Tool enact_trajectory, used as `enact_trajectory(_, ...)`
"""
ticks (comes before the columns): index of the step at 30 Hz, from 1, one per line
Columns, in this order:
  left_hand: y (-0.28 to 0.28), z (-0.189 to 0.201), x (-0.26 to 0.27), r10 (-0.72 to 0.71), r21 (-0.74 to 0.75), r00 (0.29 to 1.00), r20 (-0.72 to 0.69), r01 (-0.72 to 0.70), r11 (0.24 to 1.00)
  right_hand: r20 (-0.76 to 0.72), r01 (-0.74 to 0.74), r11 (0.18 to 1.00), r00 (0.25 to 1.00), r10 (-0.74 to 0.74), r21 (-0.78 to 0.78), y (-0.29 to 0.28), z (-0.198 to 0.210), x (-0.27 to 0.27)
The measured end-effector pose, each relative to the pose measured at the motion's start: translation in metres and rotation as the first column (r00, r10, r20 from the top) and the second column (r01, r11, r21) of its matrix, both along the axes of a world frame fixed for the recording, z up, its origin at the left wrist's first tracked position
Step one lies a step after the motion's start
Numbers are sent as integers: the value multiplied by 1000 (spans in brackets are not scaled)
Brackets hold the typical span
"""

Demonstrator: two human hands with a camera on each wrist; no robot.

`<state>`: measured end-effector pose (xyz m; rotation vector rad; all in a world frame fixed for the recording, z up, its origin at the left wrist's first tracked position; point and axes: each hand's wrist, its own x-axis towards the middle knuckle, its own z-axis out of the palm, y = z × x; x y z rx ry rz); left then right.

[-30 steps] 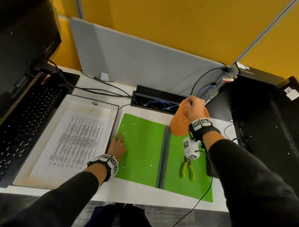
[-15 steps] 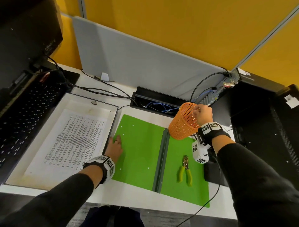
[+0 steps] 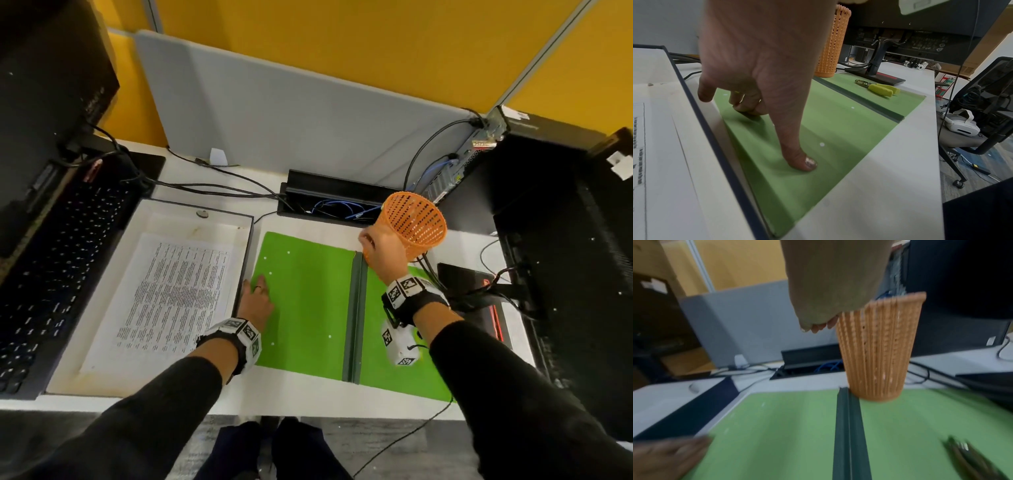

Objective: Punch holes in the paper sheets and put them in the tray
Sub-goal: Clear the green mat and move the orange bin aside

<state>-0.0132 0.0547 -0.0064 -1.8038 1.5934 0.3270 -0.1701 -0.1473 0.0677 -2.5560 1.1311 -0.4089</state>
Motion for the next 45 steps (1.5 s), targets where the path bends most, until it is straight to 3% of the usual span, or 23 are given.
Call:
enact_trajectory(7, -1, -2, 1, 41, -50, 999, 5, -41, 998, -241, -83, 942, 956, 167, 325, 85, -83, -31)
enact_trajectory(14, -1, -5, 2, 34, -41, 999, -2, -35, 999, -222, -34, 912, 966, 136, 410, 106, -98, -51)
enact_trajectory(34, -1, -3, 1, 30, -8, 999, -17, -30, 1000, -352, -81, 943, 915, 199, 324, 121, -103, -48)
enact_trajectory(40, -1, -3, 1, 32, 3, 999, -5, -32, 999, -336, -114, 956, 919, 205, 270, 123, -108, -51)
enact_trajectory(45, -1, -4, 2, 42, -5, 999, -17, -42, 999, -267, -71, 935, 948, 171, 349, 122, -109, -54)
